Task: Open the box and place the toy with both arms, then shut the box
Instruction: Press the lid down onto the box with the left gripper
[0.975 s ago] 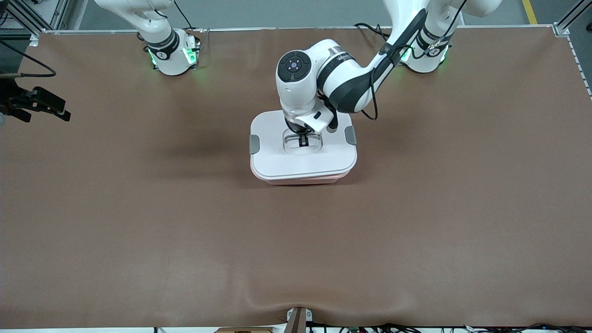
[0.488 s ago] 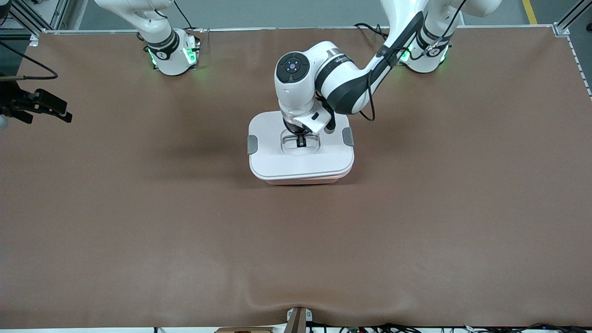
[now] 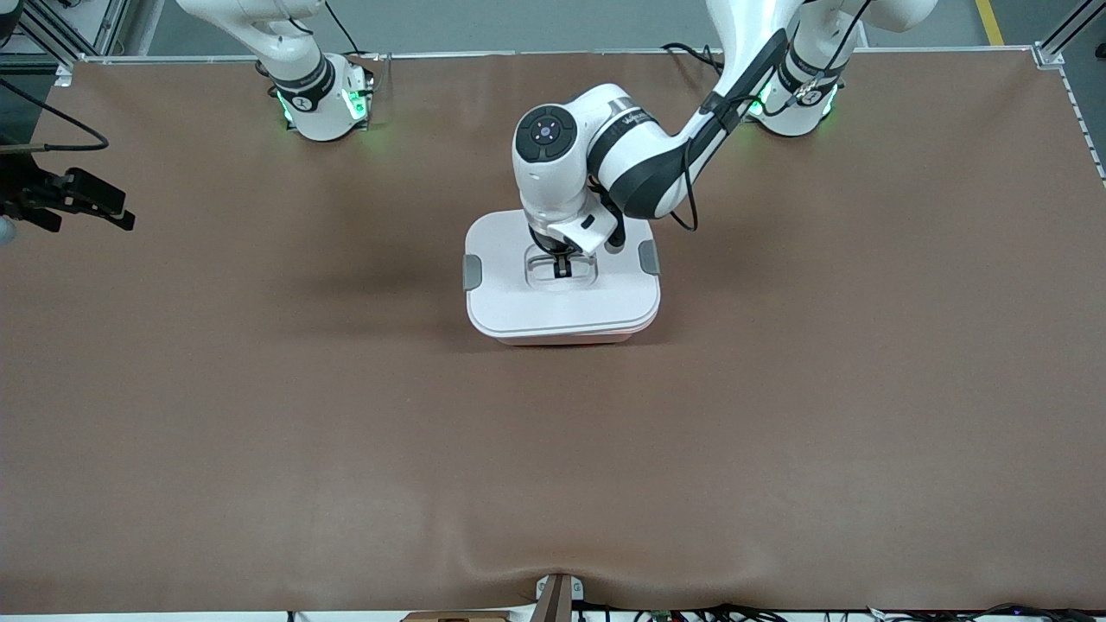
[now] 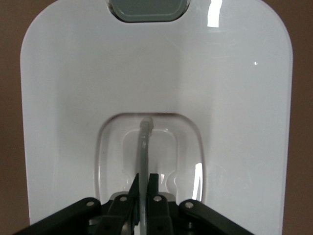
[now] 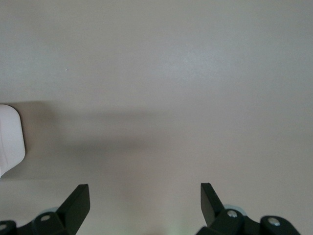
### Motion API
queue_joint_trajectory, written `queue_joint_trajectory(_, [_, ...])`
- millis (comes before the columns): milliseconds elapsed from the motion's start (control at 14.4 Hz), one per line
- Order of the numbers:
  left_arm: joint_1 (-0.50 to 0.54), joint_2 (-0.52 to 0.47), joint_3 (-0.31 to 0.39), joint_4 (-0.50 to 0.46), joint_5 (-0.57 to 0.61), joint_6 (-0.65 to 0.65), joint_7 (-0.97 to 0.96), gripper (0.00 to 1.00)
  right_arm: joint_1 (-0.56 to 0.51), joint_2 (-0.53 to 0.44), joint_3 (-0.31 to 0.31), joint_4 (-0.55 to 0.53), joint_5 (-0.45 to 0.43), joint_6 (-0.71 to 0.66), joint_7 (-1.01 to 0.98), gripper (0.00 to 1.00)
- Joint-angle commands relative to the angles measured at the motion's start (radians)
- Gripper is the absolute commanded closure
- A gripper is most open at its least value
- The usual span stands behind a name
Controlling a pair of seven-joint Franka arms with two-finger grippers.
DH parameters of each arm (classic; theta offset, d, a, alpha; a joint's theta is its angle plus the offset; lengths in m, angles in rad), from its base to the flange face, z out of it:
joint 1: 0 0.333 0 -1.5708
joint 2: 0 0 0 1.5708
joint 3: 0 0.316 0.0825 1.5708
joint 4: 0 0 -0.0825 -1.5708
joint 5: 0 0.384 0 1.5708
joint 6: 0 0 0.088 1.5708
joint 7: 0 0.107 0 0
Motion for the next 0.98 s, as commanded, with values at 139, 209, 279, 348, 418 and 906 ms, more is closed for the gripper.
queue_joint_trajectory(139, [-0.006, 0.013, 0.002, 0.028, 0.03, -0.003, 0.002, 1.0, -0.001, 0.017, 0.005, 0.029, -0.01, -0.017, 0.001, 0.0])
queue_joint_trajectory(209, [-0.004, 0.012, 0.002, 0.027, 0.03, -0.001, 0.006, 1.0, -0.002, 0.017, 0.005, 0.03, -0.01, -0.018, 0.001, 0.0])
queue_joint_trajectory(279, [-0.001, 0.013, 0.002, 0.025, 0.03, -0.001, 0.014, 1.0, -0.002, 0.017, 0.005, 0.03, -0.01, -0.018, 0.001, 0.0])
queue_joint_trajectory(348, [0.002, 0.013, 0.002, 0.025, 0.03, -0.001, 0.026, 1.0, -0.002, 0.017, 0.005, 0.03, -0.012, -0.018, 0.001, 0.0])
queue_joint_trajectory(418, [0.003, 0.016, 0.004, 0.025, 0.03, 0.002, 0.035, 1.0, -0.002, 0.017, 0.005, 0.032, -0.012, -0.02, 0.001, 0.0])
queue_joint_trajectory(906, [-0.006, 0.029, 0.004, 0.024, 0.03, 0.025, 0.04, 1.0, -0.002, 0.017, 0.005, 0.032, -0.012, -0.02, 0.001, 0.0])
